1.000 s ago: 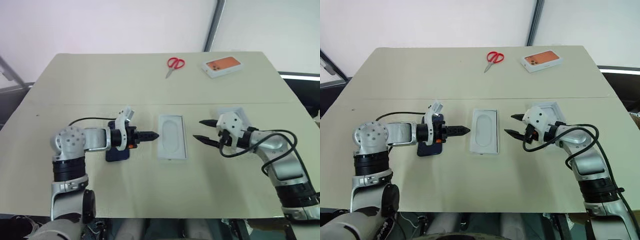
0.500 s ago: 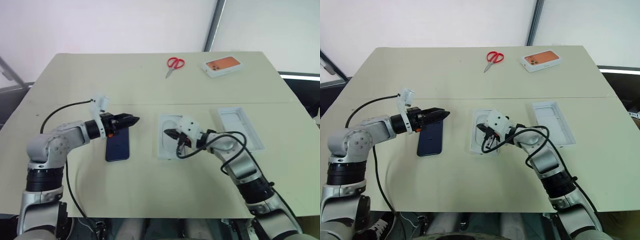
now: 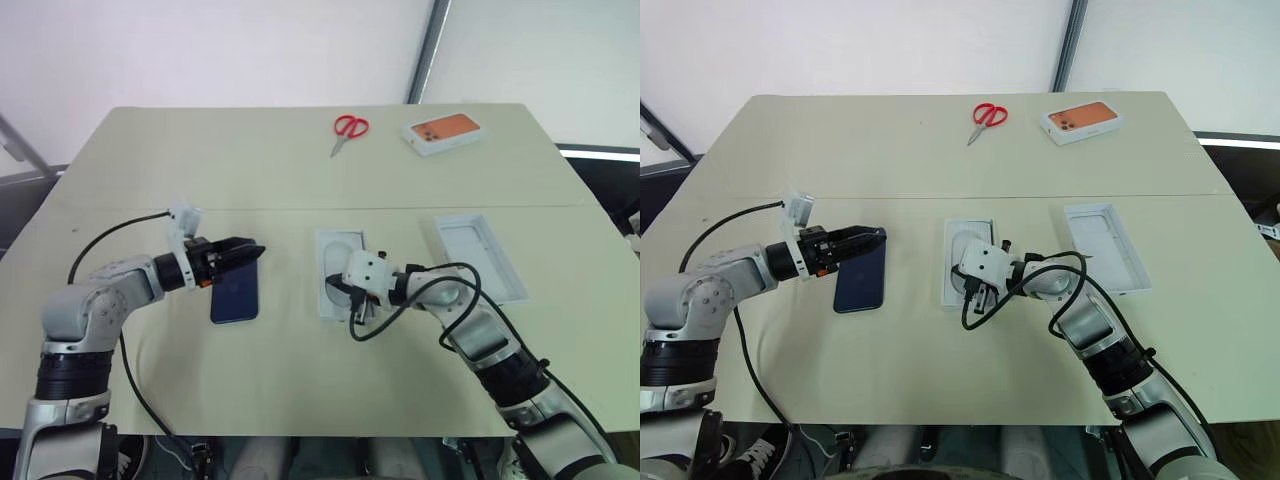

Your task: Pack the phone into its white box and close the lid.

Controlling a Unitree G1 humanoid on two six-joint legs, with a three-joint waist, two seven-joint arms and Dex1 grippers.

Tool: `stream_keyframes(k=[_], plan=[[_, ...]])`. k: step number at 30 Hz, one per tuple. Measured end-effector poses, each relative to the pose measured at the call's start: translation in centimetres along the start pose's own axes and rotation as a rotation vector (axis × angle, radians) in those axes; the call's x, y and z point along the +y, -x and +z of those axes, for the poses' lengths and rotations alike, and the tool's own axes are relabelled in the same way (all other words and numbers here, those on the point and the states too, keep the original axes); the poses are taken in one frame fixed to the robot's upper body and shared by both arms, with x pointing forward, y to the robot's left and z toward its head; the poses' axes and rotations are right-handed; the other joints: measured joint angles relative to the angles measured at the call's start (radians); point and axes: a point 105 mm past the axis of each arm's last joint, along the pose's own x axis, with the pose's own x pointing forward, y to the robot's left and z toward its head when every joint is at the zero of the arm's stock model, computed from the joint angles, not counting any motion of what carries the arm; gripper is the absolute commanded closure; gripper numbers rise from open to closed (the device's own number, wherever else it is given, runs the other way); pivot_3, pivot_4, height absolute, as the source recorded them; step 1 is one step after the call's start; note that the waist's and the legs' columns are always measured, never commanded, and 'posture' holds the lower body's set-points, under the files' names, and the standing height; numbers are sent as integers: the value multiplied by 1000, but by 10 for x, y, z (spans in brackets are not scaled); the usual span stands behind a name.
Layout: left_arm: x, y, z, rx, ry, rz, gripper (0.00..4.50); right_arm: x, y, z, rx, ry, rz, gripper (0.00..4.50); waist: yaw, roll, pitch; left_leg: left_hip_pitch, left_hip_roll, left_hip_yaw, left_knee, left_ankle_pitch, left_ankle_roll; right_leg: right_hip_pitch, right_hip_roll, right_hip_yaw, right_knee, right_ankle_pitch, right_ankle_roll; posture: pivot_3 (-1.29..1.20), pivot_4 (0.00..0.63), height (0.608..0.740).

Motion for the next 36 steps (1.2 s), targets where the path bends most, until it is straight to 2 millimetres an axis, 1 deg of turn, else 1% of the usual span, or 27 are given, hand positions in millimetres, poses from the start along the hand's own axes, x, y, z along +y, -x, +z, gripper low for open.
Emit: stream_keyframes(k=[6,8,11,14,19,22,25,28,36], plan=[[0,0,0,0,-1,0,2034,-3,1,-1,14,6,-10,4477,0,0,0,0,0,0,0,0,0,0,0,0,0,0,0,0,150,740],[0,0,0,0,-3,1,2034,-7,2,-2,38,21,-19,4477,0,0,0,0,0,0,0,0,0,0,0,0,0,0,0,0,150,740],[-1,-2,-1,4,-4,-2,2034,-18,3,3,62,26,-40,4477,-1,0,0,0,0,0,0,0,0,0,0,0,0,0,0,0,150,740],[-2,-3,-1,4,-8,-6,2034,-23,10,3,101,61,-33,4477,-1,0,0,-1,0,0,0,0,0,-1,0,0,0,0,0,0,150,740],[-2,-3,-2,6,-10,-1,2034,-17,13,-5,162,97,10,4477,-3,0,0,-1,0,0,0,0,0,-1,0,0,0,0,0,0,150,740],[-1,-3,-2,7,-11,3,2034,-17,13,-3,172,112,11,4477,-3,0,0,-1,0,0,0,0,0,-1,0,0,0,0,0,0,150,740],[-1,-3,-3,7,-9,4,2034,-15,12,-3,210,182,21,4477,-3,0,0,-1,0,0,0,0,0,-1,0,0,0,0,0,0,150,740],[-1,-4,-3,6,-7,3,2034,-19,16,-5,268,272,29,4477,-2,0,0,-1,0,0,0,0,0,-1,0,0,0,0,0,0,150,740],[-1,-5,-4,5,-4,7,2034,-18,25,-6,319,266,51,4477,0,0,0,-1,0,0,0,0,0,0,0,0,0,0,0,0,150,740]])
